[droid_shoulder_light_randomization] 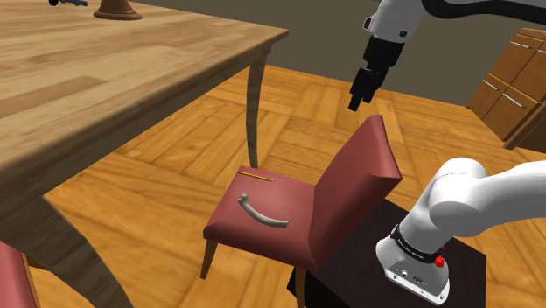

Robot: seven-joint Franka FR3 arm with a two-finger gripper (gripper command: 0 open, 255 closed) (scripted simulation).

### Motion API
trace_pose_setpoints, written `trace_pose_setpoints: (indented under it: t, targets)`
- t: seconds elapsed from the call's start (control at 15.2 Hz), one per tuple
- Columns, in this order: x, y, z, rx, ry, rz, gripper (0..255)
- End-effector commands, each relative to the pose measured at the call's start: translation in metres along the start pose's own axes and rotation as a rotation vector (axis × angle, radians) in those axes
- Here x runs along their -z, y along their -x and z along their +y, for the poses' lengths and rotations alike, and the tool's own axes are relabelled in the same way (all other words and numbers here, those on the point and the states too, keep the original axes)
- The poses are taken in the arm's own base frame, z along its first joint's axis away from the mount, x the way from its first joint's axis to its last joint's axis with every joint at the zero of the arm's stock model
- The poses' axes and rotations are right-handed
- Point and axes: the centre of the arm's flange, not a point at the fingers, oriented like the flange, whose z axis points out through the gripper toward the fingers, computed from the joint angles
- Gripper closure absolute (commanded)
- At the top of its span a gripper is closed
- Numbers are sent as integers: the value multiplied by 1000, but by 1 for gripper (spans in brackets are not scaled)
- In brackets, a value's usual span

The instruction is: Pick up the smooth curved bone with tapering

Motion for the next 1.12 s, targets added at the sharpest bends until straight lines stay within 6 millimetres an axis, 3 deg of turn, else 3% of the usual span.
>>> trace_pose_setpoints:
  t: [0.0, 1.06]
  targets:
    - [0, 0, 0, 0, 0, 0, 0]
    - [-147, -39, -146, 37, 9, 41, 0]
